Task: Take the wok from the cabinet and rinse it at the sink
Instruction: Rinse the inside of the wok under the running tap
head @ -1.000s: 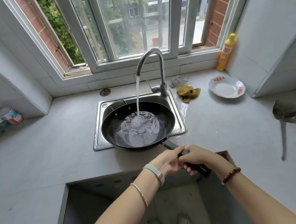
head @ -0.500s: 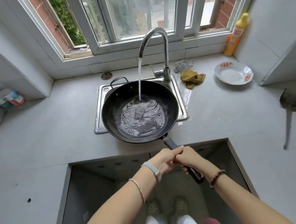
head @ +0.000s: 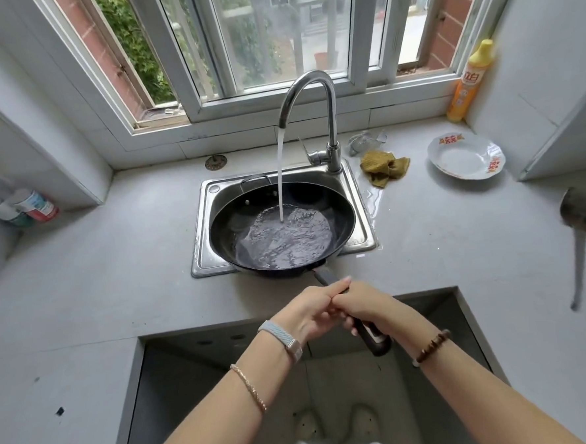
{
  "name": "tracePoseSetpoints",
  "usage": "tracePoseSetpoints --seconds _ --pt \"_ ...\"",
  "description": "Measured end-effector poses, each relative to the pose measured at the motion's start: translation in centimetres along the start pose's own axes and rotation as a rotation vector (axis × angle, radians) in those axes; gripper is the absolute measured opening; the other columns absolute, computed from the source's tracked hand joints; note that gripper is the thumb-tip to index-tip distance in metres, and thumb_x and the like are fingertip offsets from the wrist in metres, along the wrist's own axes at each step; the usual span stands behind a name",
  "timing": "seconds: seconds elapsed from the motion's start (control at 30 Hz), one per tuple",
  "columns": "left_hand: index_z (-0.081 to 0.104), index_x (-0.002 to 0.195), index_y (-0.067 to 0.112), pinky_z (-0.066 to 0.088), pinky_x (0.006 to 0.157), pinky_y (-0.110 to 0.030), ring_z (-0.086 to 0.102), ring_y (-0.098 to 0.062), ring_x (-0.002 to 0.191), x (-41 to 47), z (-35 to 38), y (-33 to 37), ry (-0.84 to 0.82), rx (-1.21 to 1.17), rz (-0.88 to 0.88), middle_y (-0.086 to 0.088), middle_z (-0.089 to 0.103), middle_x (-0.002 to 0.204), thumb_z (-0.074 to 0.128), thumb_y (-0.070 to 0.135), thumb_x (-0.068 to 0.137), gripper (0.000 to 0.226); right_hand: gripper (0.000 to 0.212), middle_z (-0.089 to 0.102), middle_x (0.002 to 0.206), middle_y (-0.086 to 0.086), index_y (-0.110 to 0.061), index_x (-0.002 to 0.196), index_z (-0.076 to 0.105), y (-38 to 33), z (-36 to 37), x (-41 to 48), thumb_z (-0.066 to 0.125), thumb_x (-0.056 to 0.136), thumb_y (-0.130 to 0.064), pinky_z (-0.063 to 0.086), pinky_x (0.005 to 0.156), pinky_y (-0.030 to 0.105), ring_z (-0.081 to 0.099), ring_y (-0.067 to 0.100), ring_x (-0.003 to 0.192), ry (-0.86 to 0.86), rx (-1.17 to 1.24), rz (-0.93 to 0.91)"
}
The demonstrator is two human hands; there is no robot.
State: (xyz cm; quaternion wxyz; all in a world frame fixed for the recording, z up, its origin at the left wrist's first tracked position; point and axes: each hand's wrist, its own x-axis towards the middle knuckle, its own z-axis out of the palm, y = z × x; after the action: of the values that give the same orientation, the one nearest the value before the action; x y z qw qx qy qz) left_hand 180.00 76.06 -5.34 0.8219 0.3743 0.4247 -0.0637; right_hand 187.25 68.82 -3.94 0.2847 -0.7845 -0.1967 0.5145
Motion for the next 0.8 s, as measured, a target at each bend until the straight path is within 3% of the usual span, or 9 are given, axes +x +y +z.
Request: tracePoseSetpoints --seconds 0.27,0.47,0.67,0.8 --pt "0.063 0.082 0.000 0.046 0.038 -0.028 0.047 -0.020 0.039 -0.2 -0.5 0.4 -0.051 -0.007 0.027 -0.011 0.053 0.060 0.066 0.024 0.089 0.025 0.018 0.054 0.056 0.010 -0.007 0.066 0.061 -0.6 -0.1 0.0 0.047 0.076 -0.011 0.049 0.050 0.030 0.051 0.022 0.046 0.004 0.008 0.003" --pt "0.052 0.083 -0.007 0.049 0.041 -0.036 0.050 -0.027 0.037 0.3 -0.9 -2.6 -0.068 0.031 0.050 -0.012 0.055 0.049 0.067 0.021 0.088 0.032 0.022 0.047 0.048 0.008 -0.006 0.059 0.054 2.0 1.3 -1.4 0.043 0.079 -0.005 0.044 0.039 0.024 0.045 0.017 0.036 0.024 0.054 -0.030" --pt "0.054 0.081 -0.006 0.049 0.042 -0.034 0.053 -0.028 0.041 0.2 -0.8 -3.5 -0.039 0.068 0.027 -0.015 0.059 0.054 0.068 0.019 0.087 0.029 0.030 0.044 0.035 -0.001 -0.008 0.051 0.050 3.1 1.9 -2.0 0.045 0.080 -0.004 0.044 0.037 0.024 0.042 0.013 0.030 0.031 0.090 -0.057" --pt "0.056 0.075 -0.003 0.048 0.040 -0.032 0.050 -0.026 0.038 -0.1 -0.7 -2.5 -0.020 0.030 0.032 -0.014 0.057 0.053 0.068 0.017 0.088 0.027 0.023 0.046 0.043 0.002 -0.005 0.059 0.054 1.9 1.4 -1.9 0.046 0.081 -0.004 0.044 0.037 0.024 0.044 0.013 0.033 0.017 0.097 -0.058"
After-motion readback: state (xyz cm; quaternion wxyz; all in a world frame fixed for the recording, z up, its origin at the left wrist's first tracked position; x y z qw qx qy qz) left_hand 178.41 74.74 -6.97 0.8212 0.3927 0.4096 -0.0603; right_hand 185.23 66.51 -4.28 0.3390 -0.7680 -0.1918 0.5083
